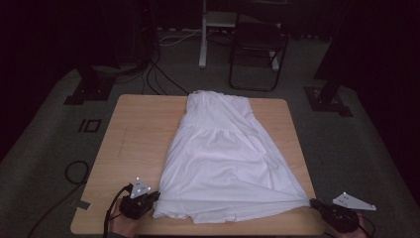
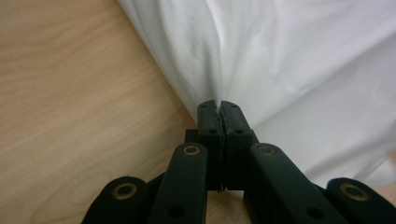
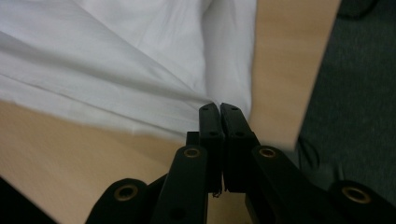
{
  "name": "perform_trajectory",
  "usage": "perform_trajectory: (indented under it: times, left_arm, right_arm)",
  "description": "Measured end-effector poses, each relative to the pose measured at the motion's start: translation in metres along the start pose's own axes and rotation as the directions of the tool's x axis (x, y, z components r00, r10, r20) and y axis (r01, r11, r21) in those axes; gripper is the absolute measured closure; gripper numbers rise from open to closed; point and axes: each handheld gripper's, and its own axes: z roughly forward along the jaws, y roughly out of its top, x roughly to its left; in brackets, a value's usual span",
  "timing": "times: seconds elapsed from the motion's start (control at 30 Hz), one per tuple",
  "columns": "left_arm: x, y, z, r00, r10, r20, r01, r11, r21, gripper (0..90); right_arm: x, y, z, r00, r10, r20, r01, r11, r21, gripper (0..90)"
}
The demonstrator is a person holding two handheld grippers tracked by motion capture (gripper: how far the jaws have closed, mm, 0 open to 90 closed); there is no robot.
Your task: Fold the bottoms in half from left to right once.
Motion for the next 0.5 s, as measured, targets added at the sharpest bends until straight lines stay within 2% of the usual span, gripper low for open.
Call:
perform_trajectory:
  times: [0.07,0.1,0.17,0.23,0.37,0.47,0.5]
  left_arm:
    - [0.001,0.0,0.002,0.9999,-0.005,0.009,0.005,1.0,-0.007,87.9]
    - [0.001,0.001,0.002,1.0,-0.004,0.001,0.004,0.9998,-0.021,76.7]
    - [0.004,0.006,0.0,1.0,-0.001,0.0,0.001,0.9983,-0.058,63.4]
    - [0.008,0.013,-0.002,0.9999,-0.003,-0.014,0.001,0.996,-0.09,55.6]
    - [0.02,0.034,0.004,0.9989,0.0,-0.047,-0.006,0.9918,-0.127,47.6]
    - [0.033,0.057,0.023,0.9982,-0.005,-0.059,-0.003,0.9918,-0.128,42.6]
    - [0.037,0.063,0.03,0.9975,-0.005,-0.071,-0.004,0.9919,-0.127,42.6]
  right_arm:
    - [-0.001,-0.006,0.001,1.0,0.01,-0.002,-0.01,1.0,0.018,87.9]
    - [-0.002,-0.013,0.003,0.9997,0.022,-0.008,-0.022,0.999,0.039,83.8]
    - [-0.002,-0.011,0.003,0.9996,0.025,0.01,-0.025,0.999,0.034,69.4]
    - [-0.003,-0.001,0.0,0.9993,0.025,0.026,-0.025,1.0,-0.011,59.4]
    - [-0.002,0.03,0.0,1.0,0.004,0.002,-0.004,0.996,-0.085,53.2]
    - [0.003,0.06,0.016,0.9992,-0.035,-0.018,0.033,0.993,-0.112,52.1]
    - [0.006,0.073,0.027,0.9984,-0.045,-0.032,0.041,0.992,-0.116,51.8]
